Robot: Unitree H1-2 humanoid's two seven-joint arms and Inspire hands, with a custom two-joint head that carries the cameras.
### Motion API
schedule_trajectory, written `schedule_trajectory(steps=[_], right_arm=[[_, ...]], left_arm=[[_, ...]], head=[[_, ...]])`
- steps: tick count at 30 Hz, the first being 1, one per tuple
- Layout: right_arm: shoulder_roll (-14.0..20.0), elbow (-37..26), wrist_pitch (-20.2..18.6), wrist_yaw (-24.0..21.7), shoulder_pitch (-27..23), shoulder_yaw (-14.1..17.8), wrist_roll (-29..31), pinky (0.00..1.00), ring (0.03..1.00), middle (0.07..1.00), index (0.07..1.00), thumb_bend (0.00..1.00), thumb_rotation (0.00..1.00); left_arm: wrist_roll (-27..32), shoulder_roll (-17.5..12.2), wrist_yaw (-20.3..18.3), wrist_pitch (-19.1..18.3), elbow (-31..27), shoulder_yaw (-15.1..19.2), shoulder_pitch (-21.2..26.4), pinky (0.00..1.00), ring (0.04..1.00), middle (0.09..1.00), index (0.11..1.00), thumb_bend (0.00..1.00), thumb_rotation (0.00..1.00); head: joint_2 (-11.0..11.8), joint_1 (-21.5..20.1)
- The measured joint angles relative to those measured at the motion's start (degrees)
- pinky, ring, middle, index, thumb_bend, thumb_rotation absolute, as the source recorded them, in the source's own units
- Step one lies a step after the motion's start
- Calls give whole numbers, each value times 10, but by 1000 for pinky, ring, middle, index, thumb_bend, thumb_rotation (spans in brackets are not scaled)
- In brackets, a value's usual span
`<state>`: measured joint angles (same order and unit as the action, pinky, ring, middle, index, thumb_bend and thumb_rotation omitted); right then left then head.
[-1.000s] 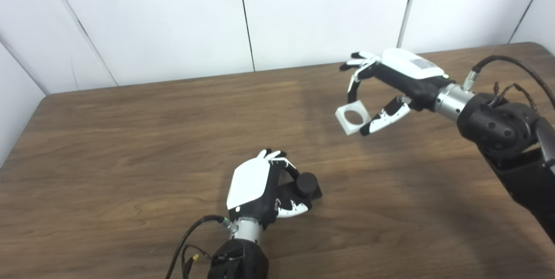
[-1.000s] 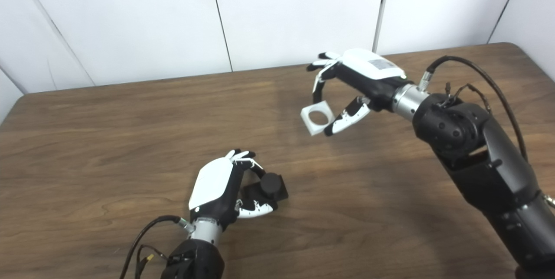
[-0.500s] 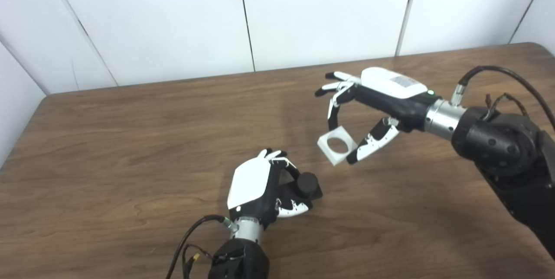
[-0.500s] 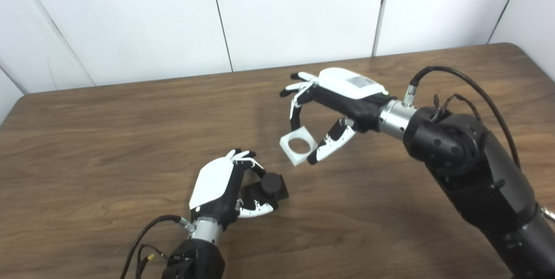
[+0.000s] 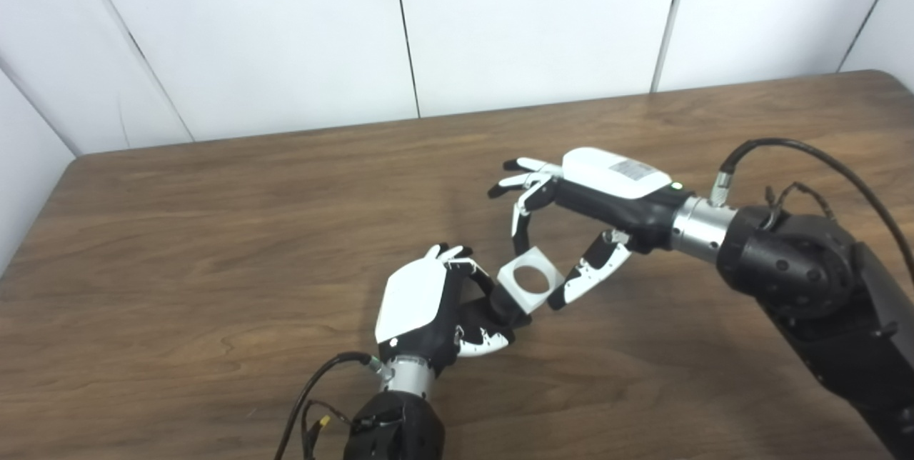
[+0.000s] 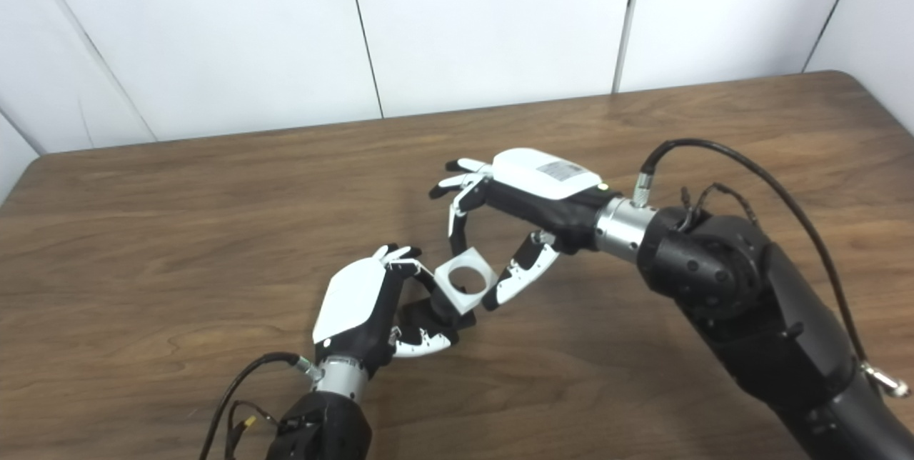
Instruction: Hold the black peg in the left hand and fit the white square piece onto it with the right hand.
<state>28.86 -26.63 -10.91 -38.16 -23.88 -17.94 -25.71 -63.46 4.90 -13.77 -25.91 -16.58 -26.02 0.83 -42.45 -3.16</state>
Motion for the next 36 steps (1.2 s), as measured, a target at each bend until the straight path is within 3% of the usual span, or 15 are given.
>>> schedule_trajectory(steps=[13,36], right_arm=[[-20,19,0,0,8,-25,-27,911,997,898,489,525,140],[-26,39,59,0,-3,-38,-76,936,1000,890,490,525,139]], left_arm=[[-2,4,0,-1,0,0,0,826,961,877,491,501,75],[-6,11,-3,-4,2,-1,0,839,958,869,491,500,75]], head=[[-1,1],[1,4]])
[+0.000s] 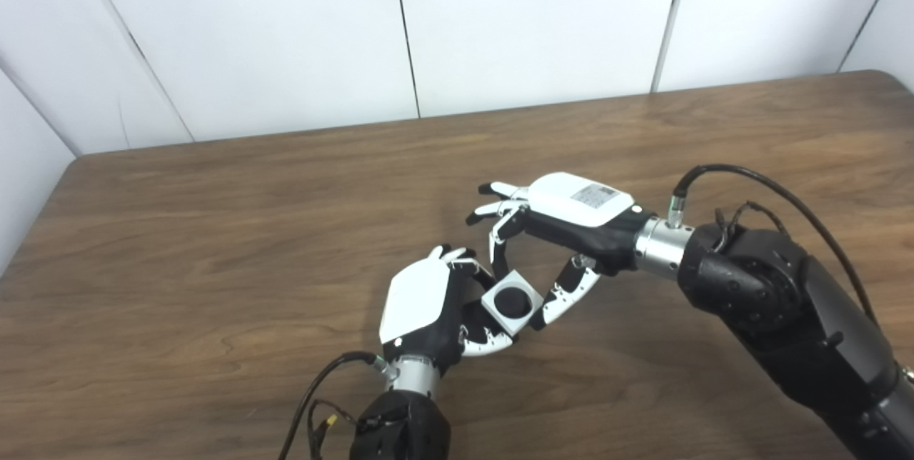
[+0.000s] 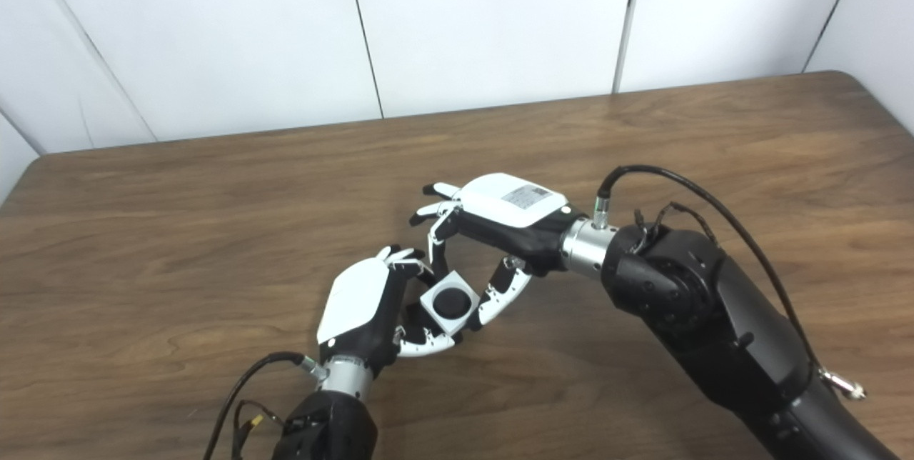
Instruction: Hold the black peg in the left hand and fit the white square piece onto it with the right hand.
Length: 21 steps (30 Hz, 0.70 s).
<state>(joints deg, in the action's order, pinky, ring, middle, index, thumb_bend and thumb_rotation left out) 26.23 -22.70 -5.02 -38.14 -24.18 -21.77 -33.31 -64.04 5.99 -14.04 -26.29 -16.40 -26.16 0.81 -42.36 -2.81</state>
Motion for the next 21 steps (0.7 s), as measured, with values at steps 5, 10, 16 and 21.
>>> schedule_trajectory(steps=[5,10,16,21], right_arm=[[-1,7,7,0,-1,4,2,939,1000,894,490,525,139],[-4,13,10,2,-3,7,1,934,1000,893,490,525,139],[-4,20,17,5,-3,9,2,929,995,899,490,525,139],[-5,37,18,11,-3,11,1,925,994,901,490,525,139]], left_arm=[[-1,2,0,0,1,1,0,815,958,868,490,500,74],[-2,2,6,0,4,1,0,819,958,871,490,500,75],[-2,3,6,0,4,1,0,842,952,868,491,501,75],[-3,4,4,0,3,0,-1,847,952,869,491,501,75]], head=[[1,1],[-2,4],[-4,9],[-5,10]])
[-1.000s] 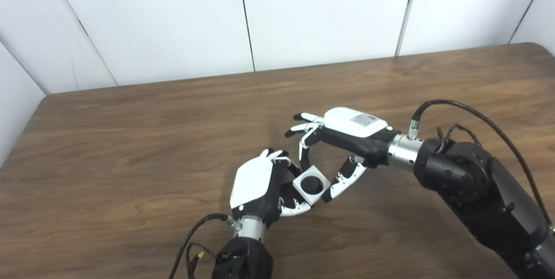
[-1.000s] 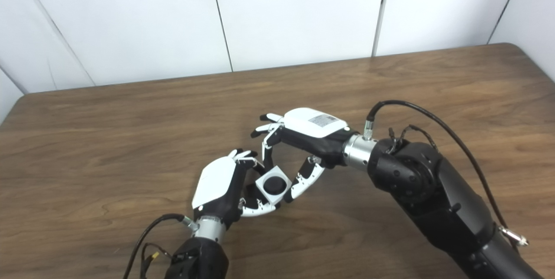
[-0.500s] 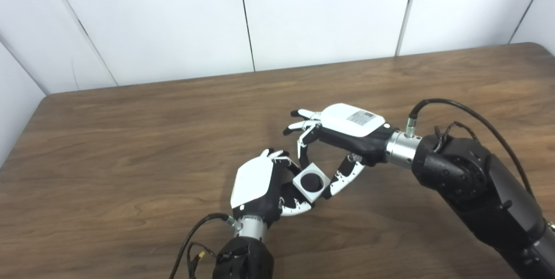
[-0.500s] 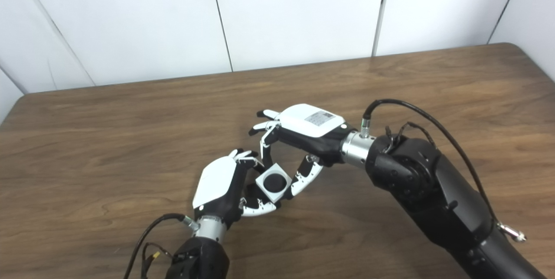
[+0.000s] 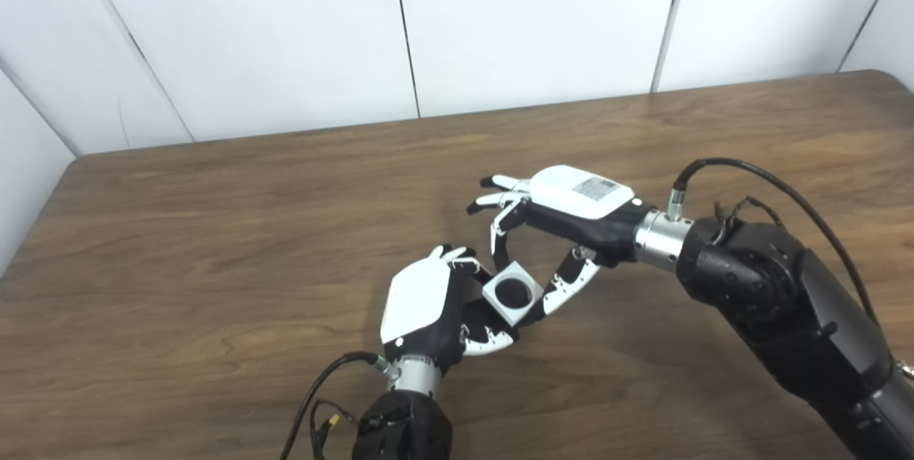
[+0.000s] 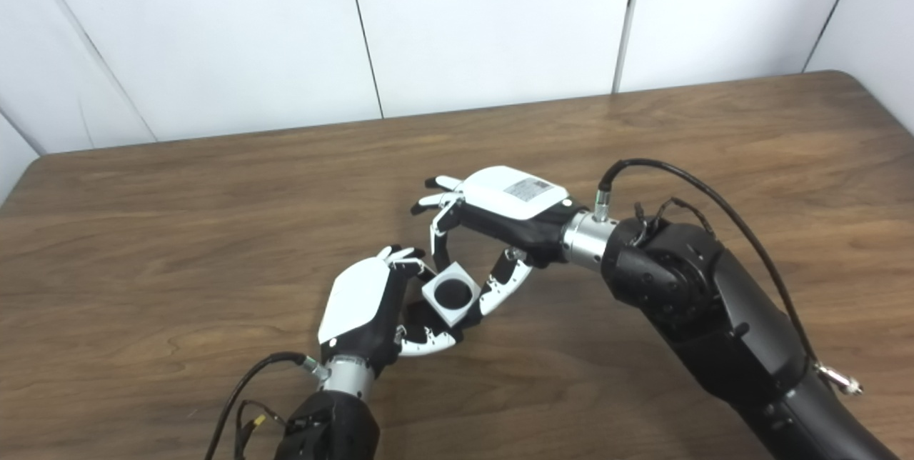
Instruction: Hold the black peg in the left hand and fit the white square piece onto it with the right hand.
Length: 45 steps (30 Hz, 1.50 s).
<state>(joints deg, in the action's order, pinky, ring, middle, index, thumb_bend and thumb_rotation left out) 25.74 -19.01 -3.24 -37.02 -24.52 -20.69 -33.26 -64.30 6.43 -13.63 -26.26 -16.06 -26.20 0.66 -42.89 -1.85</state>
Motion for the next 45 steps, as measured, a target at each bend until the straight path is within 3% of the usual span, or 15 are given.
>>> schedule_trajectory(steps=[21,28,41,43,45], right_arm=[[-6,23,23,13,0,-2,-11,913,989,893,490,525,138],[-7,23,32,12,1,-17,-34,909,987,887,491,525,141],[-8,19,23,-1,3,-25,-57,891,993,903,493,525,149],[-9,19,22,-2,3,-25,-58,877,986,902,616,831,213],[-9,19,20,-9,3,-25,-59,874,984,901,649,901,233]], left_arm=[[-1,0,0,0,0,-1,1,851,957,873,490,501,75],[2,0,-1,0,0,-1,1,841,962,878,490,501,73],[8,1,-2,0,0,-1,1,852,960,875,490,502,72],[8,1,-2,0,0,-1,1,852,962,878,490,502,73],[5,1,-3,0,0,-1,1,853,963,879,490,502,74]], head=[[-5,2],[-8,1],[-11,2],[-11,2],[-11,4]])
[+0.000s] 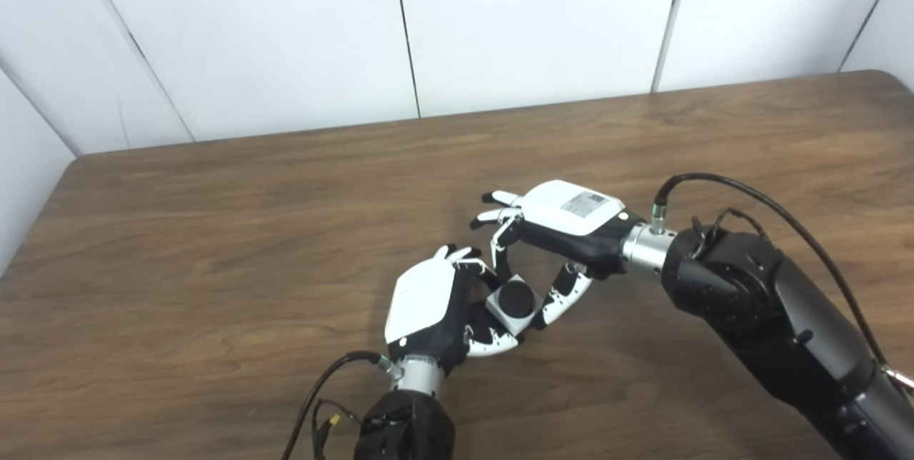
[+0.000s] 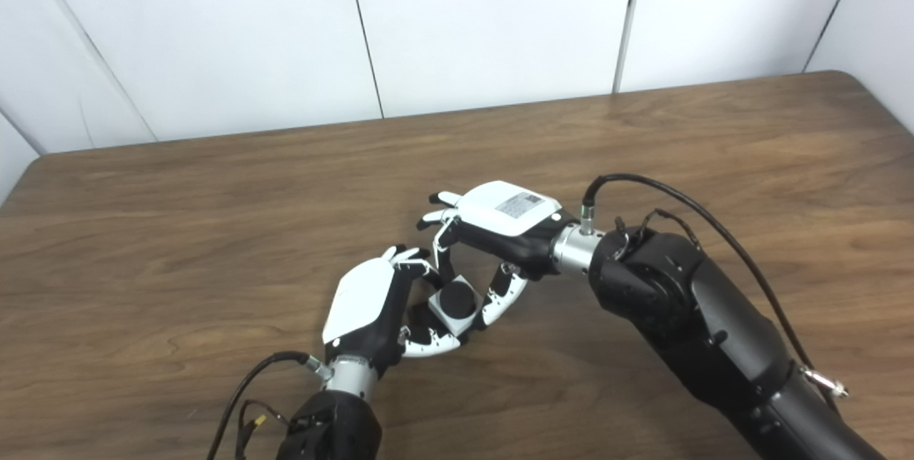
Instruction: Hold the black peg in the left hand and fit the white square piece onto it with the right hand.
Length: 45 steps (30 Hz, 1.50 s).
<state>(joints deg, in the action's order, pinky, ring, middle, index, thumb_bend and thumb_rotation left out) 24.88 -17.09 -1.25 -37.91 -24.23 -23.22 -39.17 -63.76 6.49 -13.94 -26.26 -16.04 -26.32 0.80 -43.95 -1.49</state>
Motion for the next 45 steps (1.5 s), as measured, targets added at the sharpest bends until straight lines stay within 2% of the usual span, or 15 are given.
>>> schedule_trajectory(steps=[3,8,14,19,20,22,24,30,36,40,45], right_arm=[[0,0,-3,-9,0,0,0,895,985,908,710,979,295],[0,-1,-16,-25,0,4,5,906,985,918,777,1000,375],[0,-3,-25,-36,0,9,5,911,990,928,809,1000,401],[0,-3,-33,-42,-1,17,9,910,990,926,805,1000,386],[0,-3,-33,-42,0,19,10,909,989,924,802,1000,380],[0,-3,-34,-42,-1,24,13,910,989,924,801,1000,379],[0,-3,-34,-42,-2,26,15,922,995,930,802,1000,371],[0,-3,-38,-42,-5,28,16,931,1000,935,795,1000,351],[0,-3,-44,-42,-9,30,17,932,1000,933,782,1000,346],[0,-3,-44,-42,-9,31,18,925,999,928,773,1000,339],[0,-3,-44,-41,-9,36,21,904,997,924,769,1000,336]], left_arm=[[-1,0,0,0,0,0,0,850,955,870,489,502,74],[-1,0,1,0,0,1,0,849,949,864,489,502,75],[2,0,3,0,1,1,0,856,946,855,490,503,77],[1,0,4,1,3,1,0,840,942,853,494,503,87],[-1,0,4,1,4,1,0,839,942,857,569,588,280],[-6,0,4,1,6,1,1,840,940,860,619,657,424],[-11,0,4,2,9,1,2,836,936,860,643,700,504],[-18,0,4,3,11,1,5,813,927,857,682,772,584],[-20,-3,-2,3,11,2,11,801,921,868,762,854,620],[-23,-5,-8,3,10,2,13,796,917,872,783,911,644],[-44,-10,-36,3,2,1,16,783,899,875,826,983,696]], head=[[0,0],[0,0],[3,1],[5,4],[5,4],[6,5],[7,5],[9,7],[10,7],[11,7],[17,8]])
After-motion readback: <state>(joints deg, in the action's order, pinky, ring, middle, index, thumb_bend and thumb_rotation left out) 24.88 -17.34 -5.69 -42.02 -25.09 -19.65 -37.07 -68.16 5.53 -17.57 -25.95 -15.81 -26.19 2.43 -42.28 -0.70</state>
